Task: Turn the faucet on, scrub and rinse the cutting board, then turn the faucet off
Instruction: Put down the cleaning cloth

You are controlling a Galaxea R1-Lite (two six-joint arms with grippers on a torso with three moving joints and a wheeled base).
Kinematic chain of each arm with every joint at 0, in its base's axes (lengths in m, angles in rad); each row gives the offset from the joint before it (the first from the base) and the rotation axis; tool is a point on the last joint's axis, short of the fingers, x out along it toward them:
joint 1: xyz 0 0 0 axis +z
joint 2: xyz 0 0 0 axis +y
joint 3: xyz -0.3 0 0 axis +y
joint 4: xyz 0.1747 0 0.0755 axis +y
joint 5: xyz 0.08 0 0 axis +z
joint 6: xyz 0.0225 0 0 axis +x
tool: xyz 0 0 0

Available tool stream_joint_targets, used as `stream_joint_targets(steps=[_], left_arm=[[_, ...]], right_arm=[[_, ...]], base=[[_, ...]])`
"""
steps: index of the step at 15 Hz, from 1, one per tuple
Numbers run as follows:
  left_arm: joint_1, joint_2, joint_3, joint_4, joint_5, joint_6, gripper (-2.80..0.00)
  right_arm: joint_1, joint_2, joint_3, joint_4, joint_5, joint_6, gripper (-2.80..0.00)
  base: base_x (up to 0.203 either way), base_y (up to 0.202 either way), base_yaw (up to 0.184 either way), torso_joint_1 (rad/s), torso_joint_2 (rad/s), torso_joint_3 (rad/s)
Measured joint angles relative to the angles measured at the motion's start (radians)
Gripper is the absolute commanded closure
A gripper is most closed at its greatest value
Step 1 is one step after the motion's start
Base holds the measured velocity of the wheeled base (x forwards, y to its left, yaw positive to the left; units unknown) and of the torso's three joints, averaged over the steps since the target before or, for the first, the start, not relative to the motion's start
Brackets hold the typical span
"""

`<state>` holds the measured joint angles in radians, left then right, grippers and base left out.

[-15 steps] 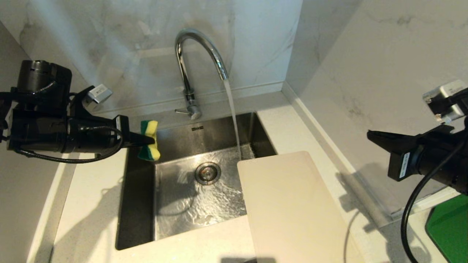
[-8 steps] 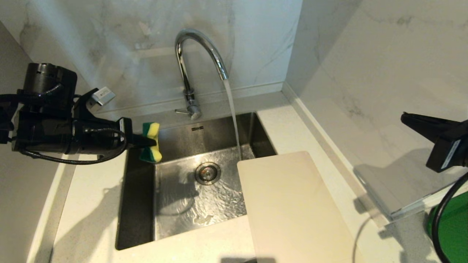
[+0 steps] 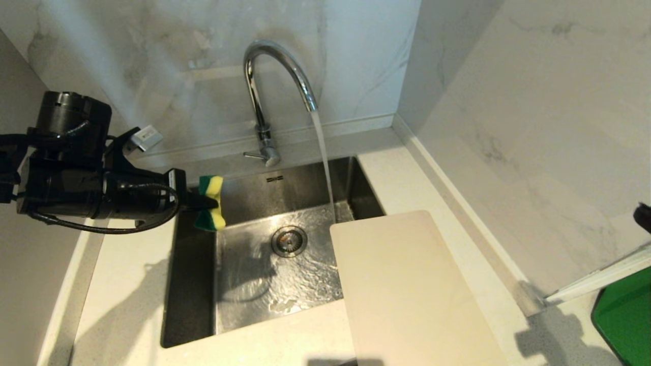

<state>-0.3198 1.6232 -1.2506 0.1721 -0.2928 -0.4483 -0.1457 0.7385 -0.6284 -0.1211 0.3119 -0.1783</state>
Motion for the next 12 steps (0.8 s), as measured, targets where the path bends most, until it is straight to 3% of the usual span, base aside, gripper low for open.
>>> stream_joint_targets(steps=[2, 6, 12], left_arm=[[0.0, 0.001, 0.001, -0.002, 0.0, 0.0, 0.0], [0.001, 0.006, 0.013, -0.008, -0.001, 0.0, 0.0], [-0.006, 0.006, 0.011, -0.008, -0.001, 0.002, 0.0]], right_arm=[[0.0, -0.092, 0.047, 0.086, -0.045, 0.001, 0.0], [0.0, -0.235, 0.165, 0.1, -0.105, 0.006, 0.0], [0.002, -0.419, 0.371, 0.1, -0.051, 0.062, 0.0]], base=[[0.0, 0.0, 0.0, 0.0, 0.0, 0.0], [0.0, 0.0, 0.0, 0.0, 0.0, 0.0], [0.0, 0.0, 0.0, 0.0, 0.0, 0.0]])
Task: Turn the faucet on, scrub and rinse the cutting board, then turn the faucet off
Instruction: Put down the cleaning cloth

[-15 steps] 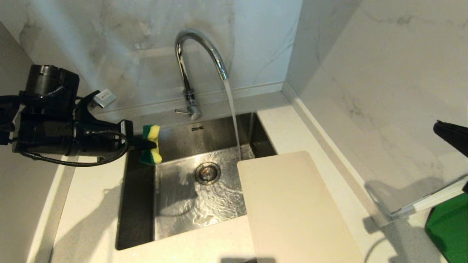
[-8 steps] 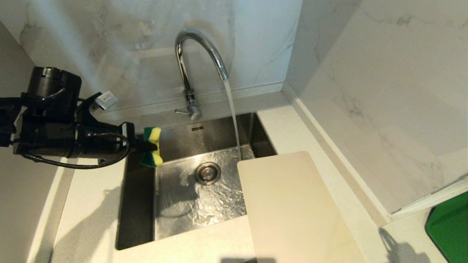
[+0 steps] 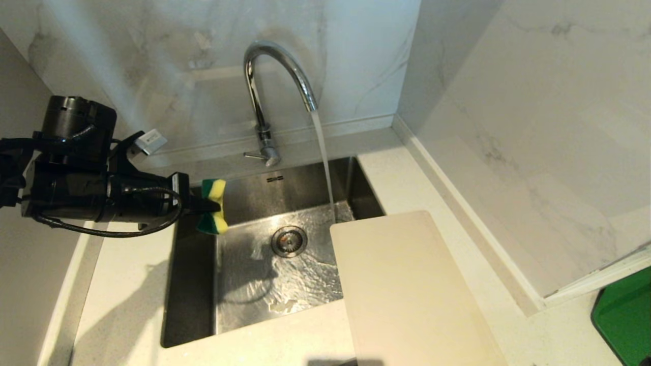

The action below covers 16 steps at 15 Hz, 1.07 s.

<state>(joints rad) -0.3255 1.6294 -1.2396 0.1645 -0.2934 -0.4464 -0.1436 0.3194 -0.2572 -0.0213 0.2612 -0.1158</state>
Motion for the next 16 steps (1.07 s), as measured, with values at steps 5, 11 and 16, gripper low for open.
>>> stream_joint_targets(steps=[5, 11, 16], left_arm=[[-0.004, 0.0, 0.0, -0.001, -0.001, 0.0, 0.0], [-0.007, 0.002, 0.003, -0.001, 0.0, 0.001, 0.0], [-0.013, 0.004, 0.004, -0.001, -0.001, 0.003, 0.0]], right_arm=[[0.057, -0.034, 0.101, 0.004, 0.003, 0.003, 0.0], [0.066, -0.04, 0.235, -0.116, -0.02, 0.018, 0.0], [0.102, -0.053, 0.236, -0.069, 0.037, 0.071, 0.0]], base=[[0.0, 0.0, 0.0, 0.0, 0.0, 0.0], [0.0, 0.0, 0.0, 0.0, 0.0, 0.0], [0.0, 0.0, 0.0, 0.0, 0.0, 0.0]])
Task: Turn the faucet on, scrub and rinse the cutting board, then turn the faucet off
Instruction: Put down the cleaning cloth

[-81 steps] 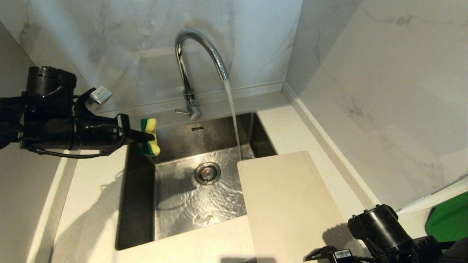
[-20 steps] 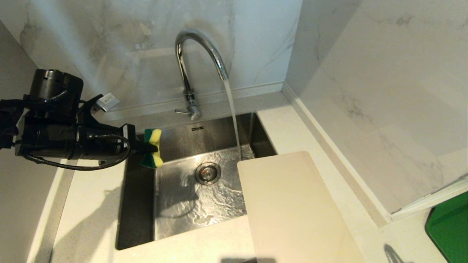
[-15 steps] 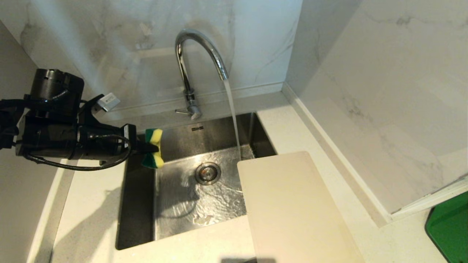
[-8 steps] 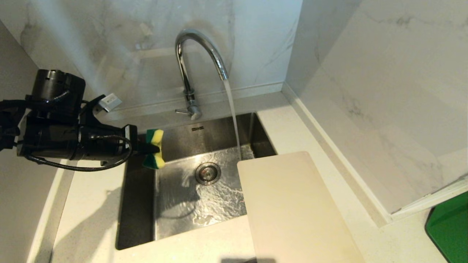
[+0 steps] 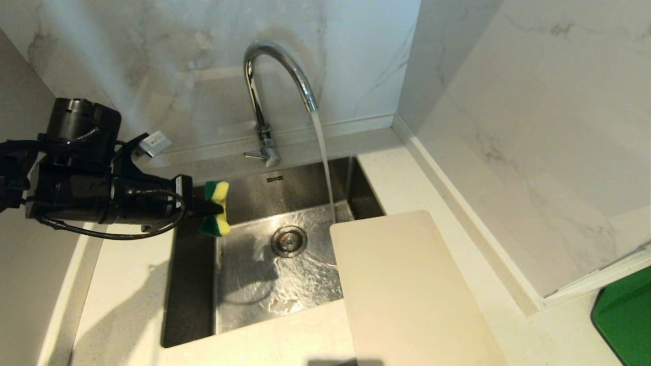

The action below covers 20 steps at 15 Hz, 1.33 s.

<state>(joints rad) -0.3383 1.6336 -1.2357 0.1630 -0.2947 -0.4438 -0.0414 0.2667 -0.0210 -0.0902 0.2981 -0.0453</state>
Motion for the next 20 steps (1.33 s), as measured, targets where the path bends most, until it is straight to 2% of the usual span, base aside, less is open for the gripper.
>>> stream_joint_targets(steps=[3, 7, 10, 12, 14, 20], left_arm=[[-0.003, 0.001, 0.001, 0.0, -0.001, -0.001, 0.0], [-0.01, 0.003, 0.001, 0.0, 0.0, -0.001, 0.0], [-0.01, 0.003, 0.001, 0.0, 0.002, -0.003, 0.0], [-0.01, 0.004, 0.001, 0.0, 0.003, -0.003, 0.0], [-0.007, 0.006, 0.0, 0.0, 0.004, -0.003, 0.0], [-0.006, -0.005, -0.004, 0.034, 0.056, 0.01, 0.0]], right_arm=[[0.027, -0.054, -0.028, 0.109, -0.006, -0.003, 0.0], [0.035, -0.189, -0.056, 0.216, -0.103, -0.004, 0.0], [0.037, -0.245, -0.053, 0.209, -0.213, -0.009, 0.0], [0.037, -0.259, -0.02, 0.184, -0.256, -0.053, 0.0], [0.037, -0.265, 0.009, 0.098, -0.265, -0.072, 0.0], [0.037, -0.267, 0.021, 0.094, -0.275, -0.04, 0.0]], base=[[0.0, 0.0, 0.0, 0.0, 0.0, 0.0], [0.0, 0.0, 0.0, 0.0, 0.0, 0.0], [0.0, 0.0, 0.0, 0.0, 0.0, 0.0], [0.0, 0.0, 0.0, 0.0, 0.0, 0.0], [0.0, 0.0, 0.0, 0.0, 0.0, 0.0], [0.0, 0.0, 0.0, 0.0, 0.0, 0.0]])
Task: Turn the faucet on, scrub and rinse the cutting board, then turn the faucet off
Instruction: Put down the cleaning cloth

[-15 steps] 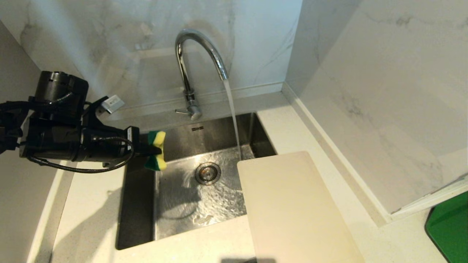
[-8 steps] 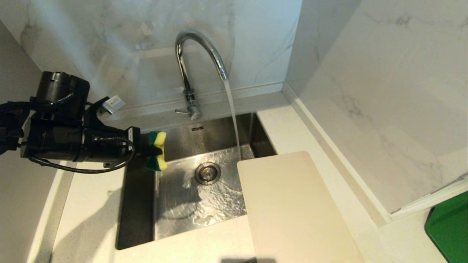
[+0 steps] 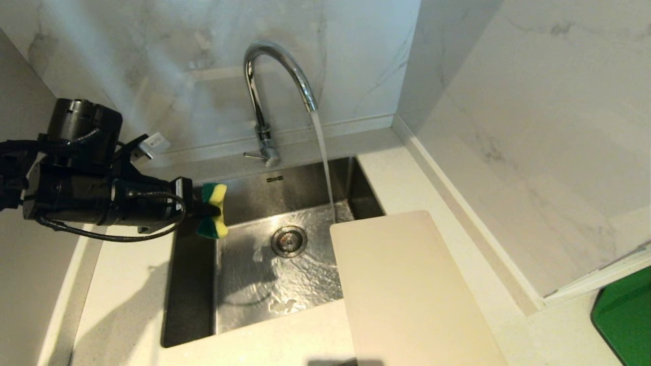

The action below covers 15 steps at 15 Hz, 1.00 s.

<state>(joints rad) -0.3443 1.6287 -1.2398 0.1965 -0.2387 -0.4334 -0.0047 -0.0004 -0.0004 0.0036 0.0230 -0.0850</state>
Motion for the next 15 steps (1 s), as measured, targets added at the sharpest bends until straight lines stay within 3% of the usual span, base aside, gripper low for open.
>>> stream_joint_targets(steps=[8, 10, 15], left_arm=[[0.012, -0.013, -0.017, 0.126, 0.13, 0.146, 0.0], [0.037, -0.011, -0.018, 0.151, 0.183, 0.186, 0.0], [0.142, -0.008, -0.011, 0.23, 0.194, 0.228, 0.0]], right_arm=[[0.0, 0.0, 0.0, 0.0, -0.004, 0.006, 0.0], [0.0, 0.0, 0.0, 0.0, -0.005, 0.006, 0.0], [0.0, -0.001, 0.0, -0.001, -0.005, 0.008, 0.0]], base=[[0.0, 0.0, 0.0, 0.0, 0.0, 0.0], [0.0, 0.0, 0.0, 0.0, 0.0, 0.0], [0.0, 0.0, 0.0, 0.0, 0.0, 0.0]])
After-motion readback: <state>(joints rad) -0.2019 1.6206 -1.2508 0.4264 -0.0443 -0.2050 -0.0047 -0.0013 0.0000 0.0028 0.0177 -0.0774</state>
